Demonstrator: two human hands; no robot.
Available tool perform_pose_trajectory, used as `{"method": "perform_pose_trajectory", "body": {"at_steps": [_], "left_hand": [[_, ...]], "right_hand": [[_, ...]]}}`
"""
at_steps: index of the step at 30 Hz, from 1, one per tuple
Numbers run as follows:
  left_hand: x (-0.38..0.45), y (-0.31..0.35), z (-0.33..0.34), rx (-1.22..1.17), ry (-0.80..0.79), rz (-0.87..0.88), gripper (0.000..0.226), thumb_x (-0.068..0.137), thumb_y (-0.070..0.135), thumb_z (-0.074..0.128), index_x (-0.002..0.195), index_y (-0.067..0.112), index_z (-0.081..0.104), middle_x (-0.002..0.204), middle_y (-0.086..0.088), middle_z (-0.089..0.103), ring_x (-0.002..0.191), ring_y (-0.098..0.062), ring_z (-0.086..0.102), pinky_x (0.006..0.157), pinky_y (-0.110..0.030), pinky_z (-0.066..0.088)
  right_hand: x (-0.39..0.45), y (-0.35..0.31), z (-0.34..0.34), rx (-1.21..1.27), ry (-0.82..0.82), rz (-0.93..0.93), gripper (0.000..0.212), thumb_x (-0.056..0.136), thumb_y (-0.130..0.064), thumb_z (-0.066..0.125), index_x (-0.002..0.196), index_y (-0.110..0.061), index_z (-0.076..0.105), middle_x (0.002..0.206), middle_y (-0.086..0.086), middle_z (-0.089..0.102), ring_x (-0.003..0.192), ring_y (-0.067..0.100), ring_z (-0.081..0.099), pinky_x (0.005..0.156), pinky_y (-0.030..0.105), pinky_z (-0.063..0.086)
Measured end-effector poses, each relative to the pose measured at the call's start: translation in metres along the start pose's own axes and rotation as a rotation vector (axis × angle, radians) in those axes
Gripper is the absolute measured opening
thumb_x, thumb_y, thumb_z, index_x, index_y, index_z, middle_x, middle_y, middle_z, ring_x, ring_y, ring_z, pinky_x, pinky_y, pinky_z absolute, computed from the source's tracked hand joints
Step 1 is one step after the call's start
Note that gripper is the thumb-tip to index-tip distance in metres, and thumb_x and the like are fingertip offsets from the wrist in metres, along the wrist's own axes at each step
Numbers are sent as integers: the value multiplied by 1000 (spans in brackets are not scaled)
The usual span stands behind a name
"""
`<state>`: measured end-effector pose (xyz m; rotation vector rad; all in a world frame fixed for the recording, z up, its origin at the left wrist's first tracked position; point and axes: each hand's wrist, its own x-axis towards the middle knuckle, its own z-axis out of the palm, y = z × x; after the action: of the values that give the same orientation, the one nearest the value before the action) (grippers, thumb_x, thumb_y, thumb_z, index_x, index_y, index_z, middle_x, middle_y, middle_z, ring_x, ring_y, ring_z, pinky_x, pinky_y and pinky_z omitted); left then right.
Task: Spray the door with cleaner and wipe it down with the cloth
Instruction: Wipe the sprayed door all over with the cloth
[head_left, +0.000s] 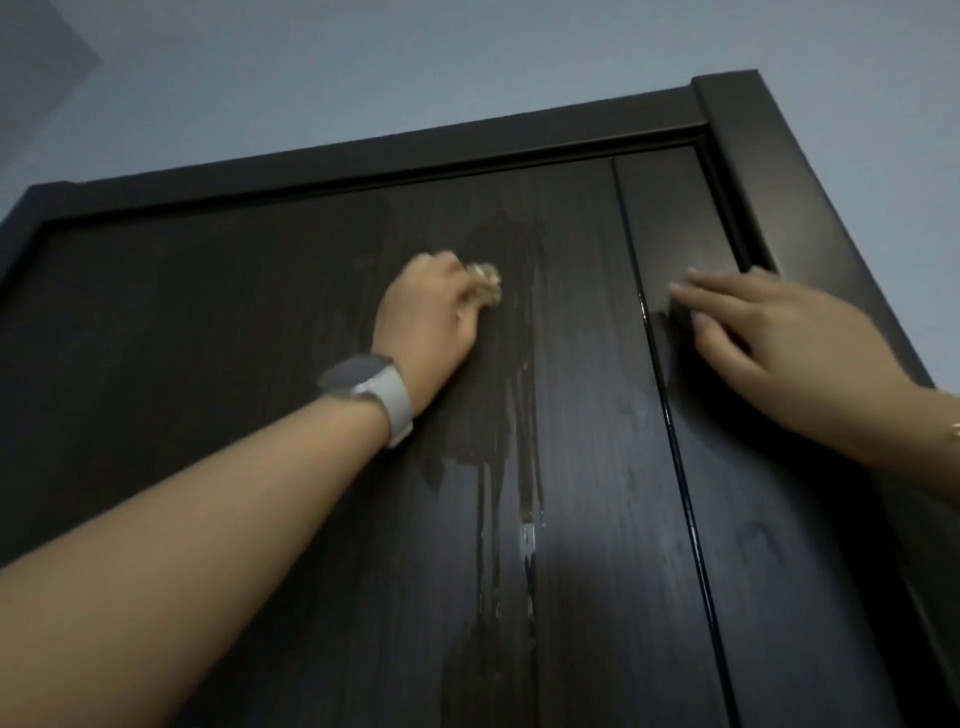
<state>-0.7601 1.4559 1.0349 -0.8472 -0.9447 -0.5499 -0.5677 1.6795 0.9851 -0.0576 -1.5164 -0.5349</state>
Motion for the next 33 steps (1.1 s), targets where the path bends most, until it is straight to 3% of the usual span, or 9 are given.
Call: {"method": "perform_pose_trajectory", "body": {"at_steps": [3, 6, 11, 14, 19, 21, 23, 29, 33], "left_hand": [[46, -17, 11, 76, -13, -306, 20, 94, 24, 60, 101, 12, 75, 99, -8, 65, 95, -29, 59, 79, -37, 44], [54, -3, 16, 33, -34, -354, 20, 93, 22, 59, 100, 16, 76, 101, -4, 67, 97, -26, 61, 84, -34, 47], [-32, 64, 9, -222, -51, 60, 8, 84, 16, 70, 89, 18, 77, 82, 0, 65, 78, -20, 57, 69, -30, 45], [-20, 56, 9, -239, -76, 128, 10, 85, 19, 68, 91, 18, 77, 83, 0, 65, 78, -21, 58, 69, -33, 45], [72, -12, 27, -65, -2, -307, 20, 93, 25, 62, 107, 17, 75, 104, -5, 69, 102, -24, 62, 82, -23, 39], [83, -21, 35, -20, -8, -410, 24, 96, 25, 58, 113, 14, 72, 113, -7, 69, 107, -25, 61, 88, -26, 40], [78, -6, 36, -9, -25, -340, 23, 96, 23, 58, 111, 15, 73, 112, -6, 70, 105, -25, 62, 89, -28, 41], [-7, 74, 20, -250, -109, 149, 19, 88, 27, 67, 103, 23, 77, 105, 5, 73, 101, -13, 66, 89, -27, 48], [18, 62, 29, -276, -124, 170, 21, 86, 23, 67, 106, 22, 76, 112, 3, 73, 109, -11, 65, 94, -25, 48]], "right_hand": [[6, 22, -2, -53, -31, 13, 57, 93, -37, 30, 139, -15, 56, 146, 8, 51, 135, 28, 45, 115, 39, 31], [2, 34, 4, 92, -10, 68, 47, 98, -32, 38, 139, -16, 55, 150, 0, 46, 144, 14, 33, 120, 27, 13], [2, 36, 2, 113, -5, 52, 43, 98, -29, 48, 139, -17, 56, 151, -2, 45, 145, 10, 30, 119, 25, 12], [2, 33, 2, 93, -30, 51, 58, 88, -38, 39, 139, -17, 56, 150, 0, 46, 144, 12, 32, 118, 25, 14], [1, 31, 1, 90, -16, 59, 60, 86, -38, 37, 139, -16, 56, 149, 0, 47, 143, 14, 33, 117, 23, 13], [2, 32, 2, 92, -5, 51, 60, 87, -39, 36, 139, -17, 56, 149, 0, 47, 143, 13, 34, 117, 23, 13], [2, 32, 1, 99, 0, 54, 59, 88, -40, 35, 139, -18, 55, 149, -2, 47, 143, 12, 33, 116, 23, 14], [1, 31, 0, 118, 7, 55, 59, 89, -41, 34, 138, -18, 57, 149, -1, 48, 143, 12, 33, 117, 24, 15], [2, 31, 3, 93, 53, 104, 62, 89, -44, 30, 141, -20, 53, 154, 0, 41, 146, 13, 26, 118, 30, 20]]}}
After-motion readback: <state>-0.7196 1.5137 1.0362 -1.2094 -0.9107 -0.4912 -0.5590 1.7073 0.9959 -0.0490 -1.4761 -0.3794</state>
